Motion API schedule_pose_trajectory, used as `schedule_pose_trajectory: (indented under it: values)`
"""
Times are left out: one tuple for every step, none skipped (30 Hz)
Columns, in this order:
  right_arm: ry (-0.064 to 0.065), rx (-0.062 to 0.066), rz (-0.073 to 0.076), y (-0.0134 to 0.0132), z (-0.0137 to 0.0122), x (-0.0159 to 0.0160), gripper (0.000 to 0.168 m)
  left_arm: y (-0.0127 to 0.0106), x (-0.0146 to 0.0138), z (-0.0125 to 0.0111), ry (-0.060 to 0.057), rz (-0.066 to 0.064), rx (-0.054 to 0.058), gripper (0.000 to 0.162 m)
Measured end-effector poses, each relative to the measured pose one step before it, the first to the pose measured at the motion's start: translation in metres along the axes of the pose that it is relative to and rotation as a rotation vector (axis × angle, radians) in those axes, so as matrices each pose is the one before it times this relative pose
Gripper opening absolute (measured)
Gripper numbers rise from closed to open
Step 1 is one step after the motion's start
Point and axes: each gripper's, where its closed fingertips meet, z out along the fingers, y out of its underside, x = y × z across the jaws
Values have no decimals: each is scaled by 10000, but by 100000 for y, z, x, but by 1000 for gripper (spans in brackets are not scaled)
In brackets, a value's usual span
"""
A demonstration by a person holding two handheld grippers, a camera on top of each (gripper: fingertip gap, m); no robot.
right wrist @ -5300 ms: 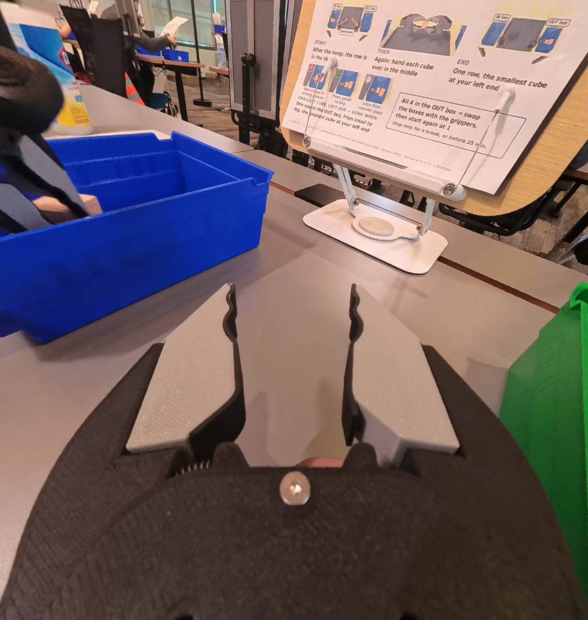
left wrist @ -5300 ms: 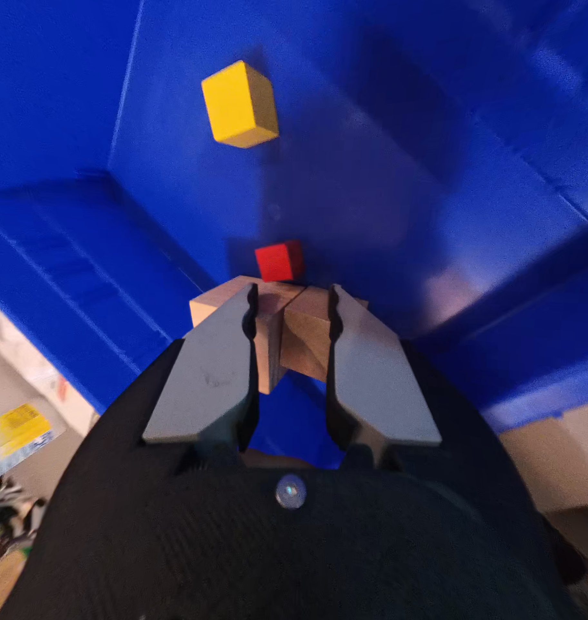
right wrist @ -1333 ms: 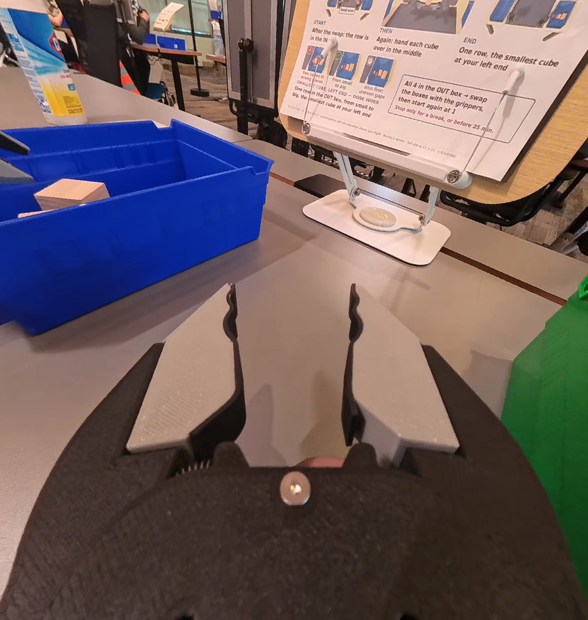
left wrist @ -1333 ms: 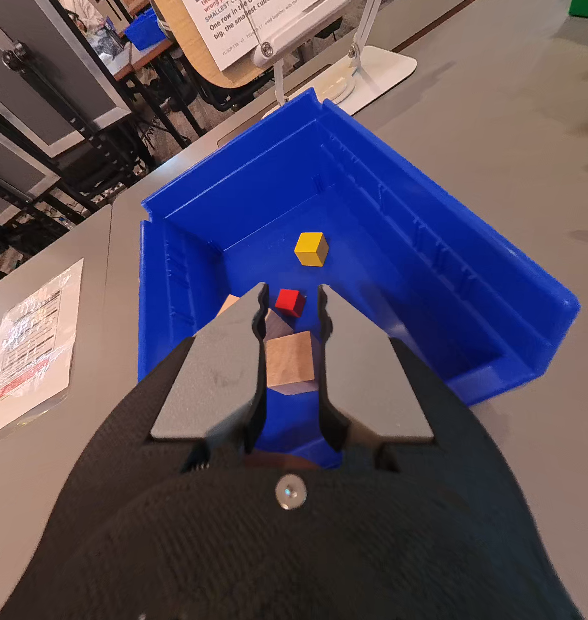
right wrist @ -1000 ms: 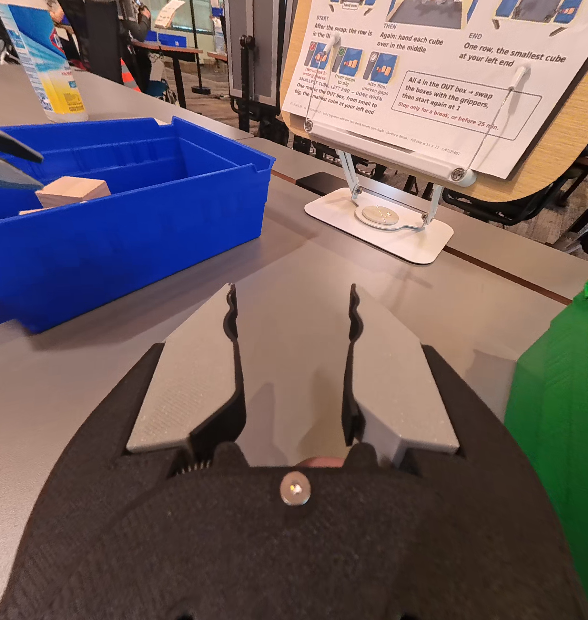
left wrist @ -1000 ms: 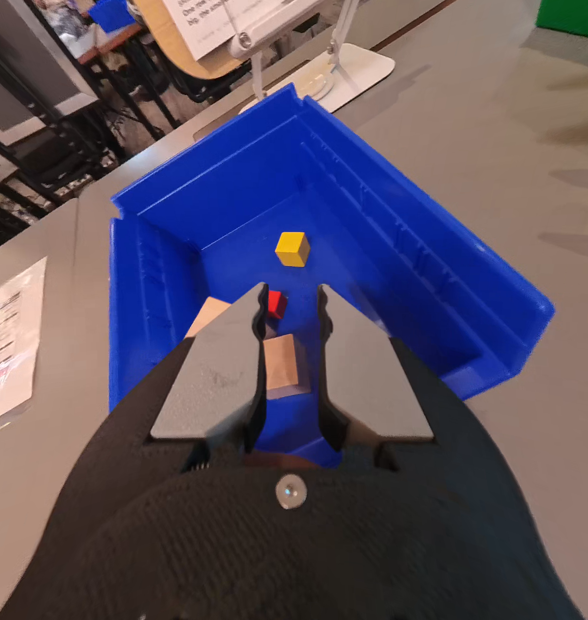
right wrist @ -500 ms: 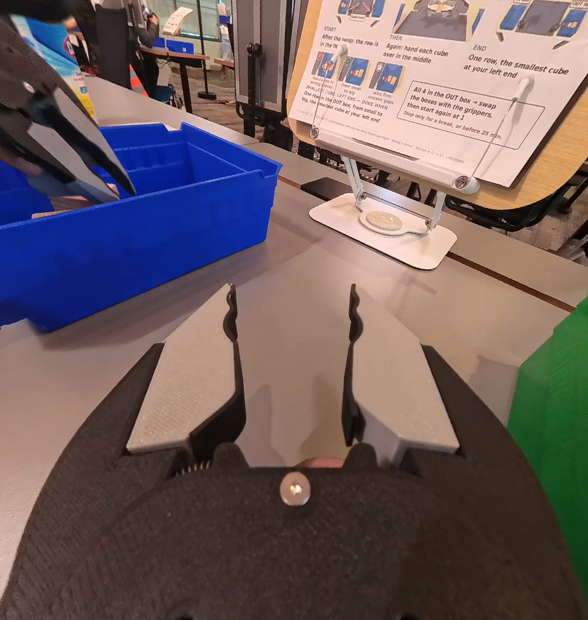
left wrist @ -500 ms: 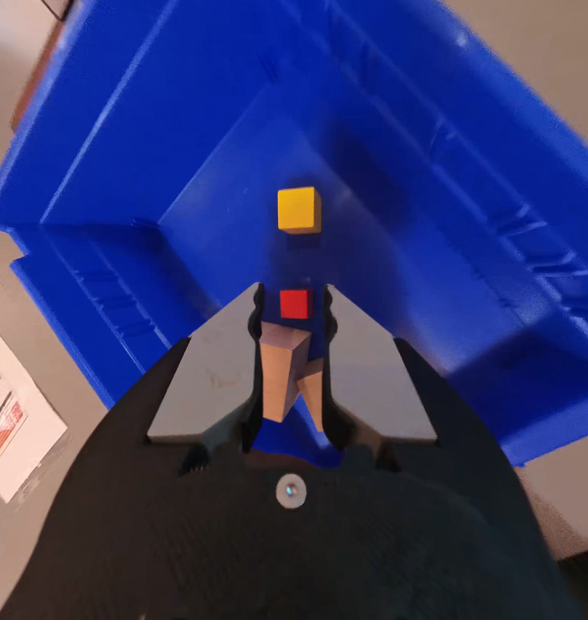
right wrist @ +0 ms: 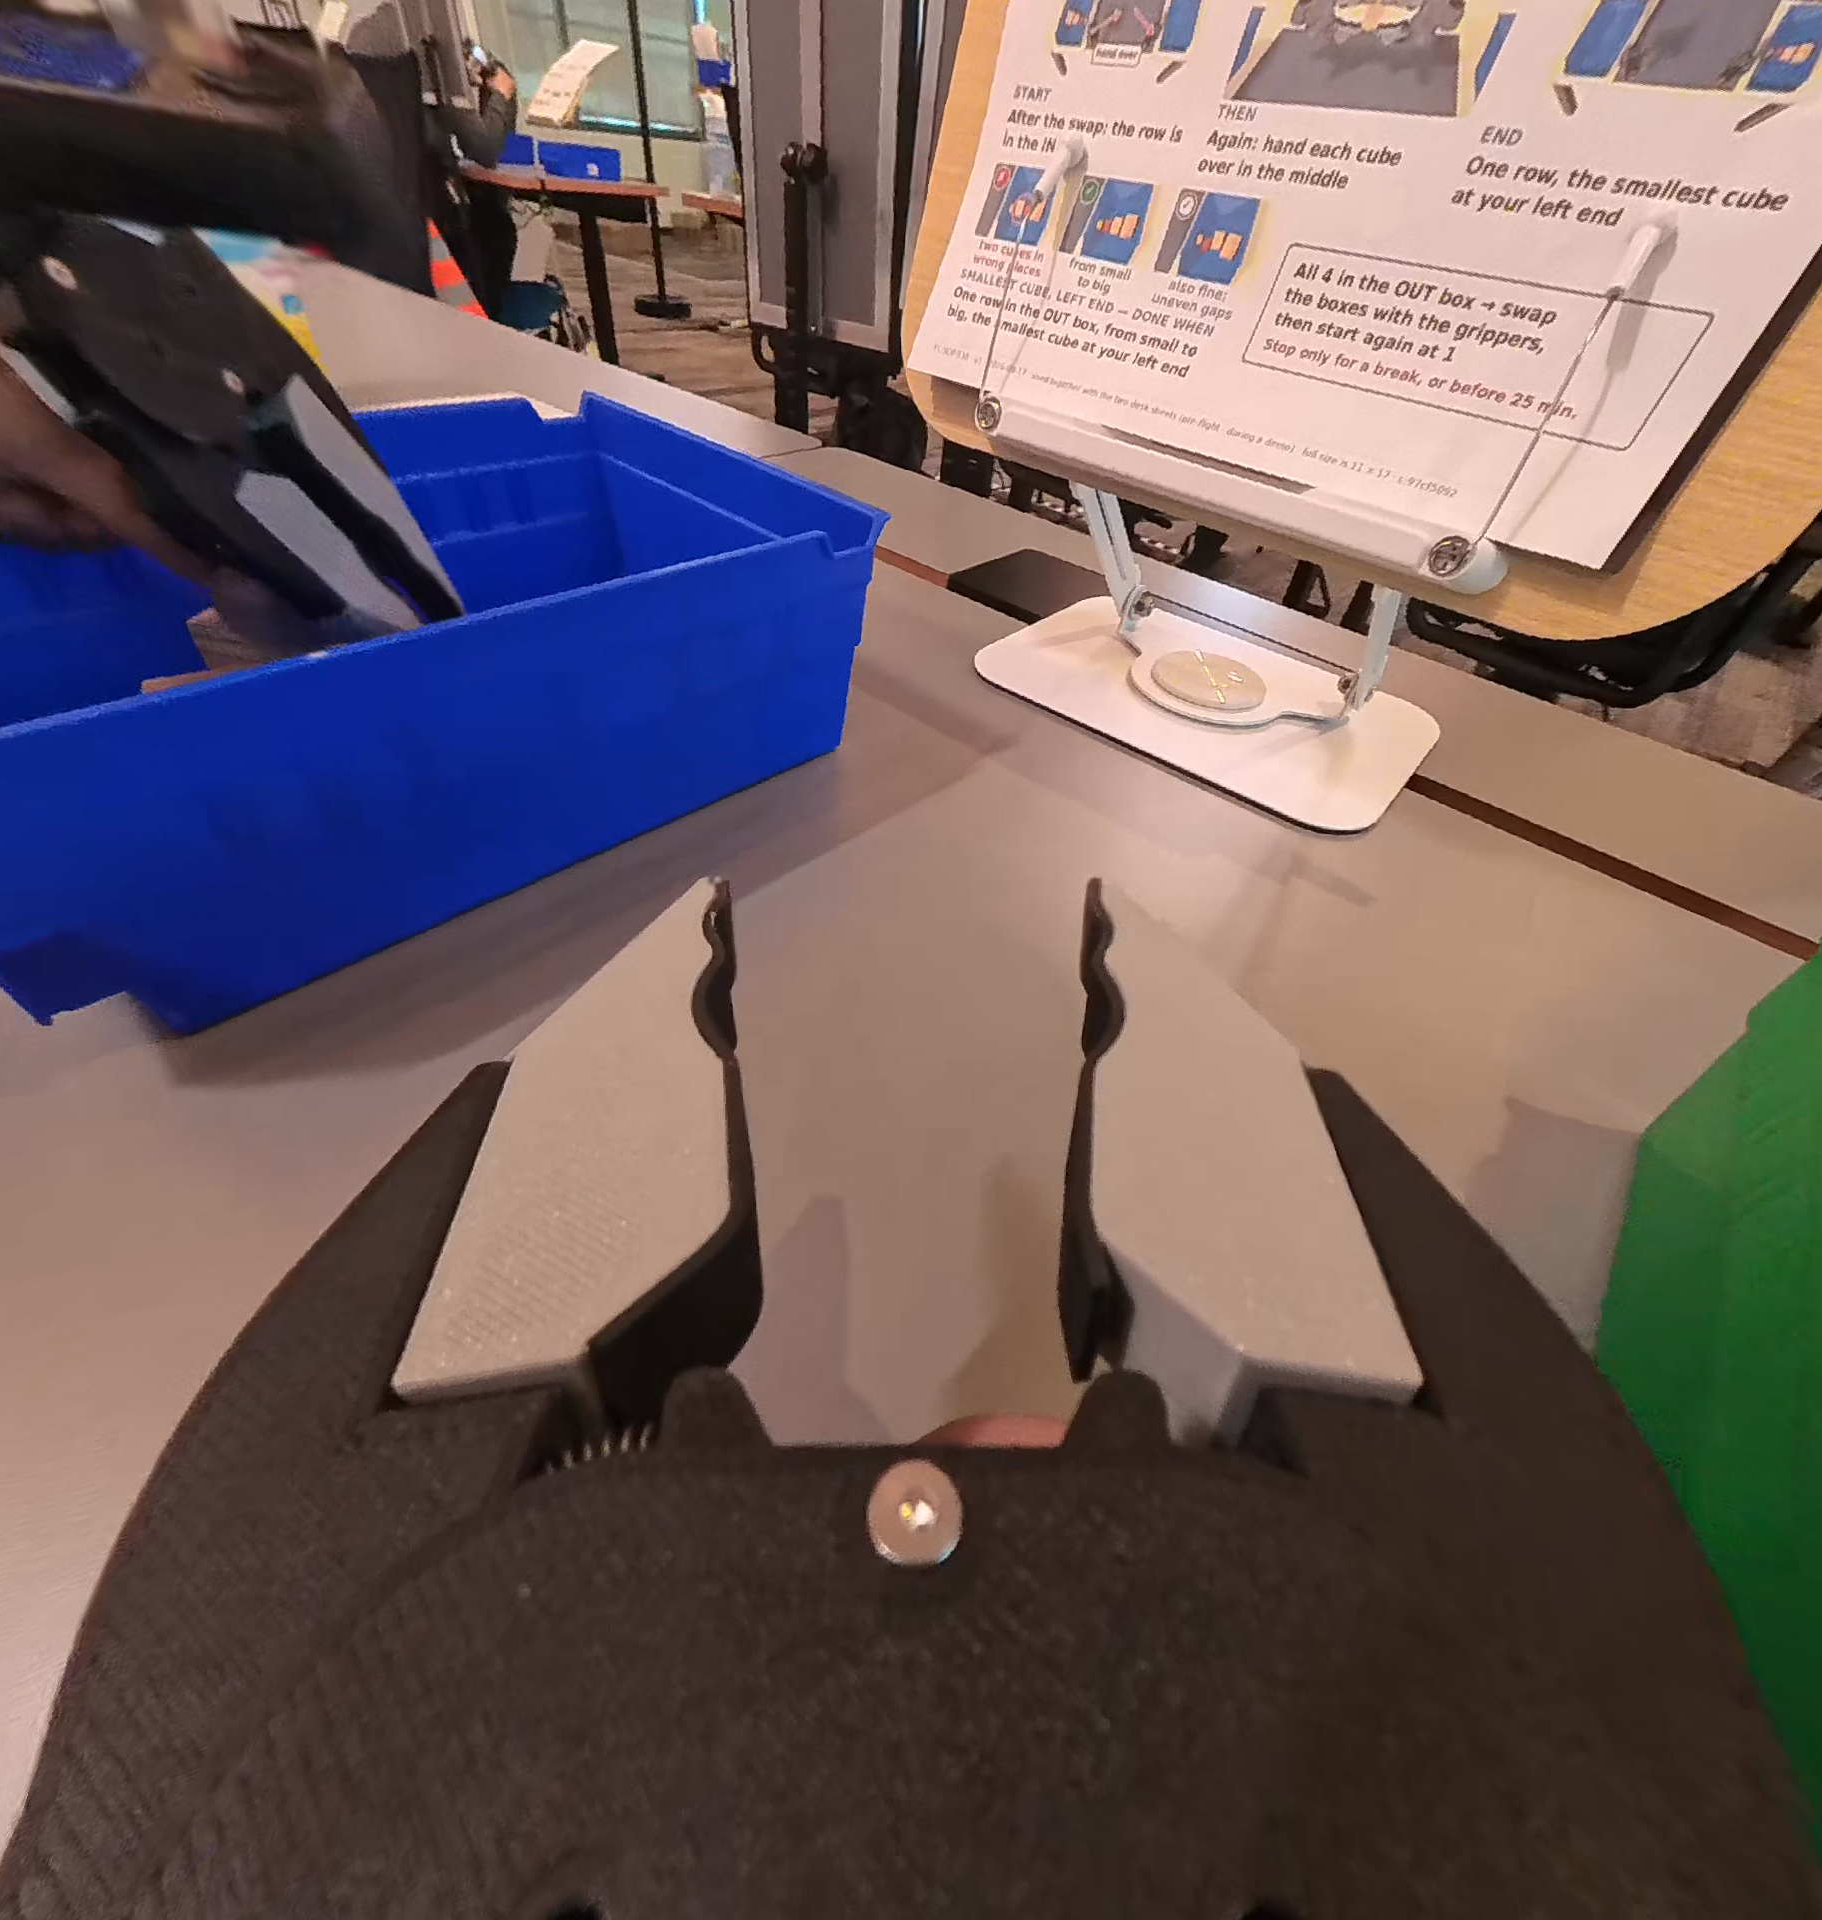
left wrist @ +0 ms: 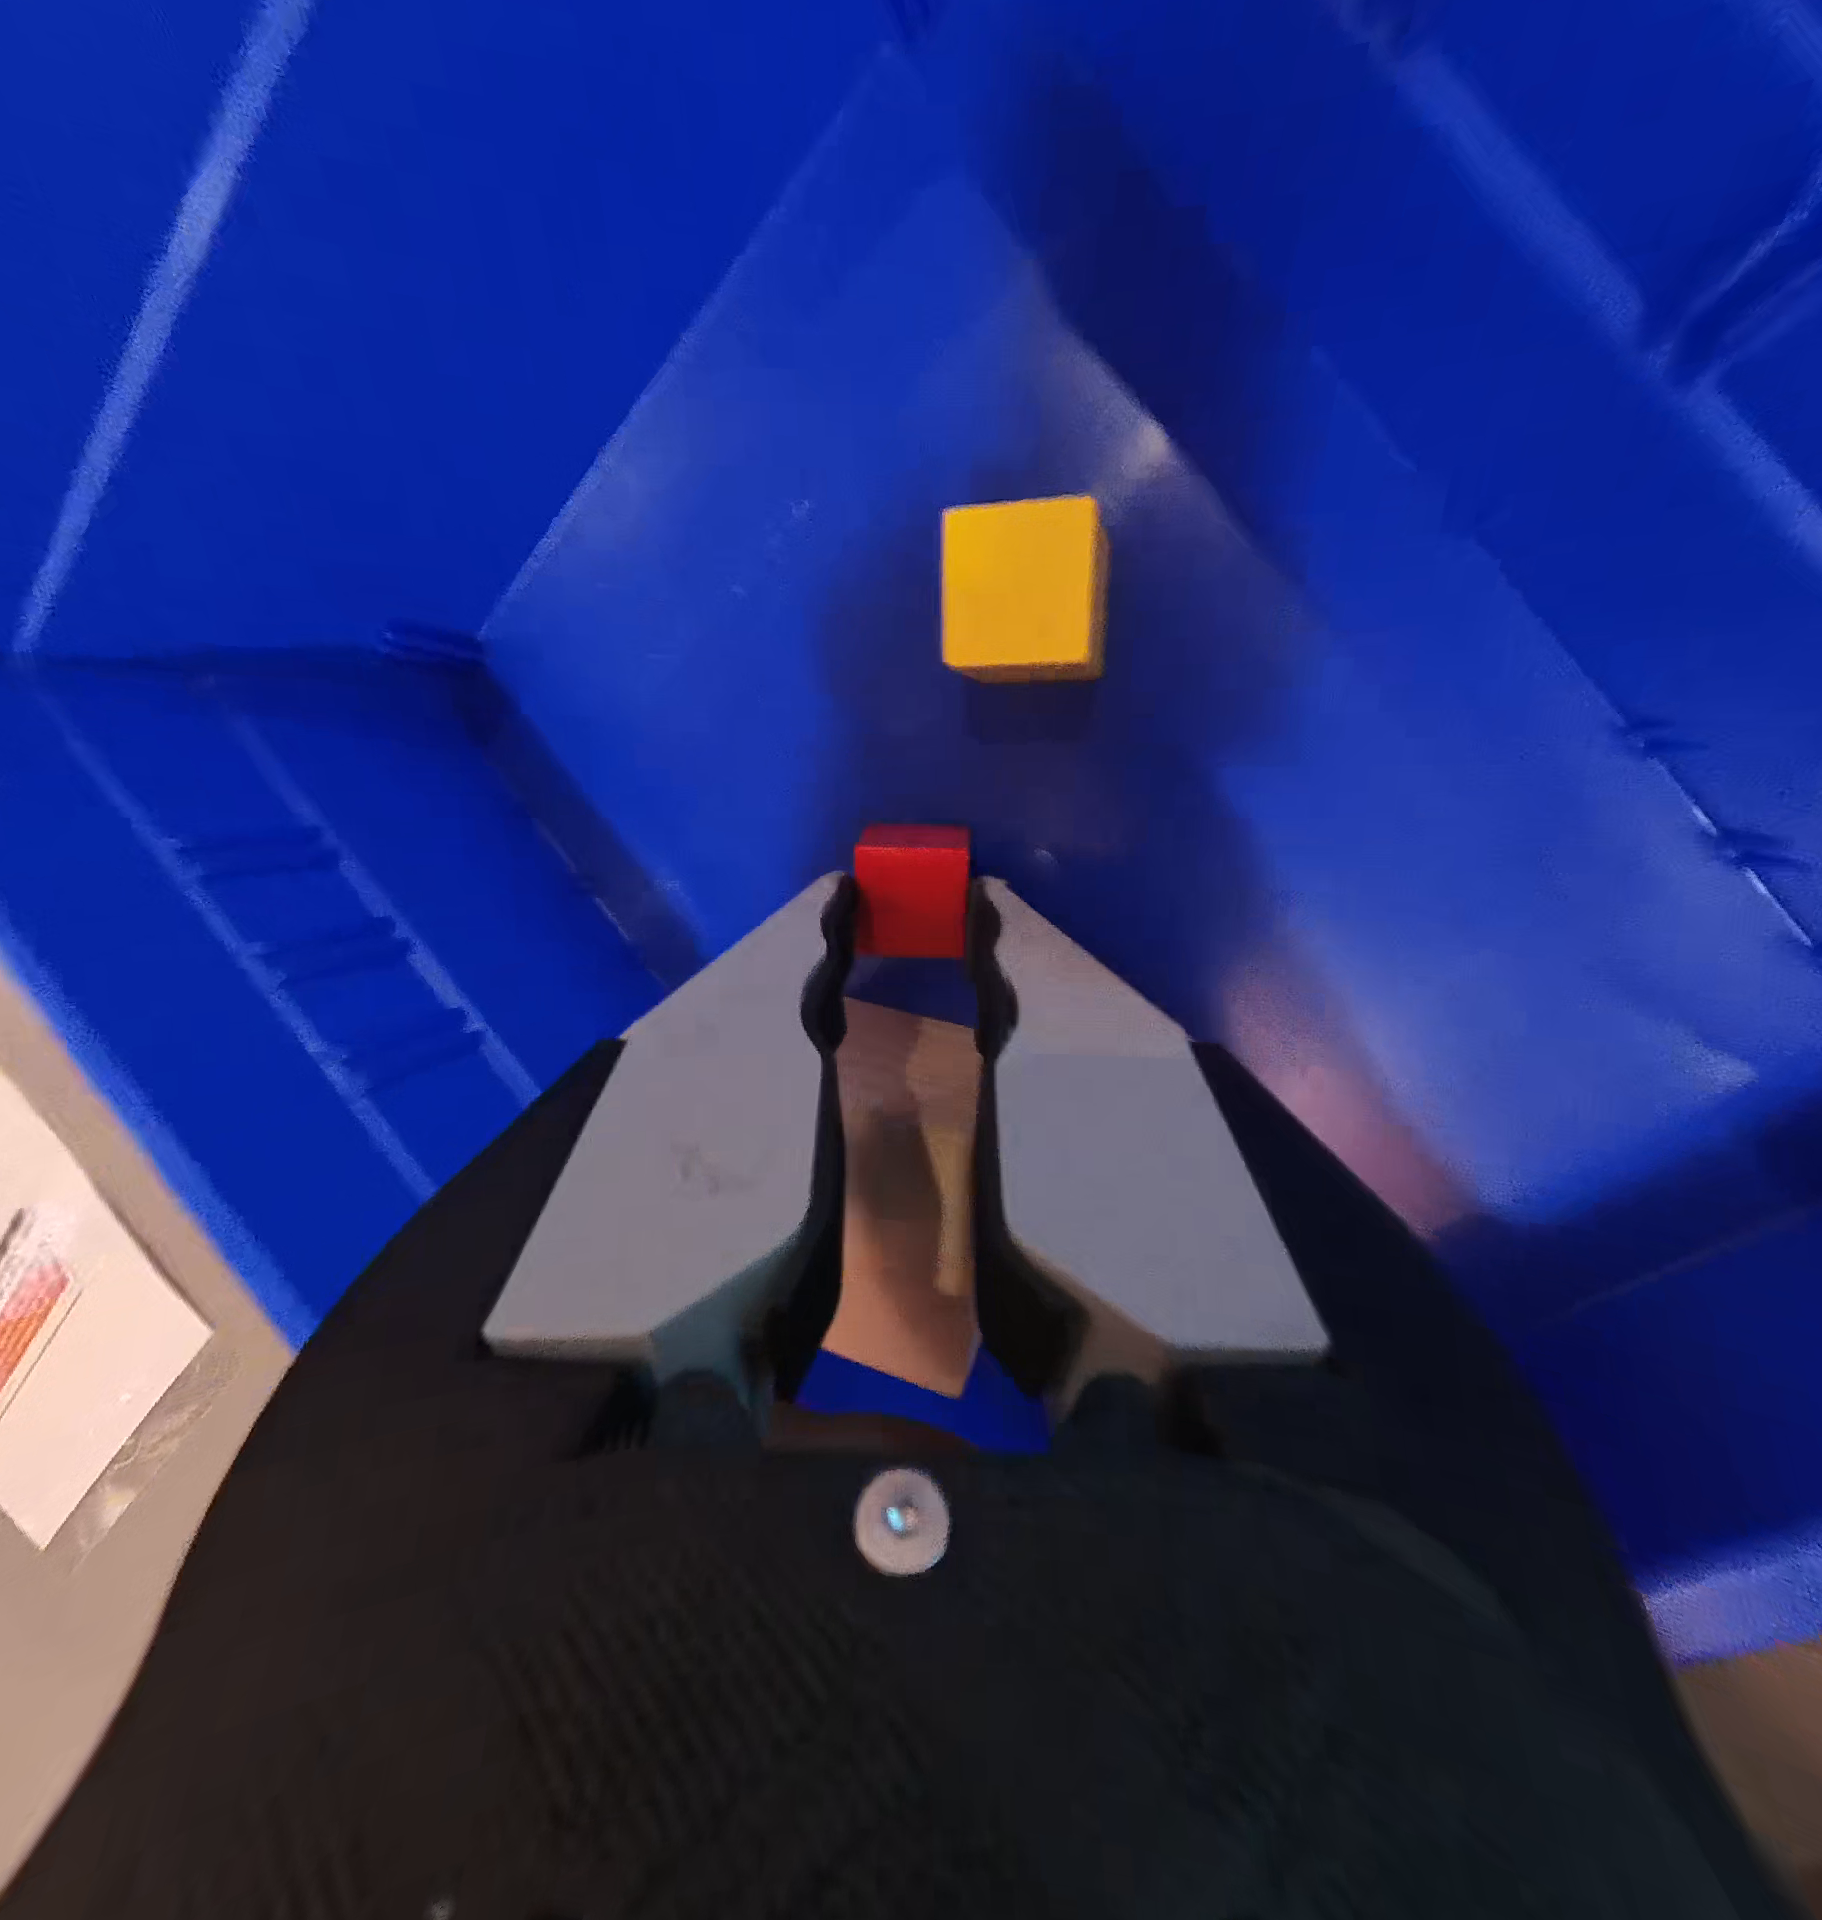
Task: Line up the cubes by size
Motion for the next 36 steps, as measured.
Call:
schedule_pose_trajectory:
  values:
    - [-69, -27, 44, 64, 61, -97, 65, -502, -242, -501, -138, -192, 518, 19]
    - [-48, -42, 12, 90, 65, -78, 65, -663, -104, -642, -86, -181, 602, 19]
    - [-60, -35, 8, 68, 70, -106, 65, -748, 76, -766, -26, -144, 634, 19]
    - [-126, -22, 26, 42, 57, -219, 65, -798, 354, -850, 80, -79, 616, 19]
    - [-189, -17, 49, 17, 52, -307, 65, -905, 429, -925, 59, -3, 625, 19]
    - [-264, 0, 92, -29, 28, -410, 65, -1129, 485, -986, 8, 78, 708, 19]
    - [-400, 35, 162, -114, 19, -577, 64, -1341, 590, -1043, 35, 44, 774, 19]
    - [-565, 82, 240, -190, 10, -782, 63, -1628, 839, -1056, 164, 59, 882, 20]
    - [-805, 85, 346, -234, 29, -1078, 62, -2003, 1273, -1086, 344, 246, 1079, 20]
    - [-995, 67, 482, -262, 50, -1325, 59, -2287, 1517, -1003, 389, 363, 1209, 19]
    - [-1146, 24, 599, -264, 45, -1573, 57, -2014, 1319, -684, 258, 169, 960, 19]
    - [-1240, -28, 654, -306, 57, -1766, 57, -1618, 1393, -372, 313, 191, 653, 19]
    - [-1102, 36, 591, -488, 65, -1677, 57, -1651, 1715, -207, 396, 541, 745, 19]
    - [-839, 81, 441, -607, 60, -1448, 54, -1415, 1593, 6, 295, 610, 609, 19]
    - [-629, 32, 313, -567, 97, -1236, 50, -1065, 1389, 230, 236, 493, 368, 19]
    - [-487, -24, 282, -544, 141, -1055, 49, -908, 1190, 334, 192, 410, 284, 18]
    - [-436, -25, 277, -558, 139, -989, 51, -910, 1003, 328, 141, 428, 342, 18]
    - [-372, -5, 257, -542, 113, -878, 51, -819, 882, 273, 164, 385, 342, 19]
    - [-296, 30, 221, -514, 71, -742, 51, -747, 724, 181, 167, 311, 371, 18]
    - [-302, 41, 187, -408, 58, -698, 50, -699, 616, 108, 175, 242, 405, 18]
    - [-373, 8, 191, -243, 81, -758, 49, -533, 474, 53, 168, 140, 342, 19]
    - [-393, -31, 218, -104, 97, -709, 49, -289, 284, 55, 107, 40, 196, 19]
    - [-321, -8, 211, -20, 86, -559, 47, -177, 107, 29, 11, 57, 130, 19]
    - [-219, 23, 172, -7, 68, -368, 45, -31, 10, 6, -51, 108, 55, 19]
    - [-92, 30, 140, 14, 47, -146, 44, -13, 84, 1, 2, 89, 30, 19]
    - [-63, 44, 103, 1, 30, -43, 41, -140, 236, -34, 92, 39, 90, 19]
    - [-62, 110, 113, -103, -5, -6, 36, -206, 298, -47, 135, 9, 112, 19]
    - [-35, 143, 129, -166, -16, 79, 31, -176, 238, -24, 97, 22, 61, 19]
    - [4, 142, 134, -155, -18, 159, 27, -62, -6, 12, -66, 74, -17, 19]
    - [64, 57, 62, -32, 4, 246, 23, 21, -105, 40, -129, 101, -64, 19]
    - [26, -5, -8, 62, 4, 183, 21, 77, 42, 51, -14, 65, -100, 19]
    - [-68, 37, 132, -21, -12, 59, 20, 93, 44, 26, -15, 76, -92, 19]
    - [-110, 47, 183, -34, -38, -17, 20, 37, 15, 2, -33, 75, -30, 19]
    - [-104, 50, 176, -34, -51, -20, 19, 45, 32, -25, 9, -13, -39, 19]
    - [-25, -9, 134, 51, -51, 38, 18, 81, 54, -13, 34, -78, -48, 19]
    - [115, -49, 37, 83, -40, 148, 18, 146, 77, 3, 30, -133, -81, 19]
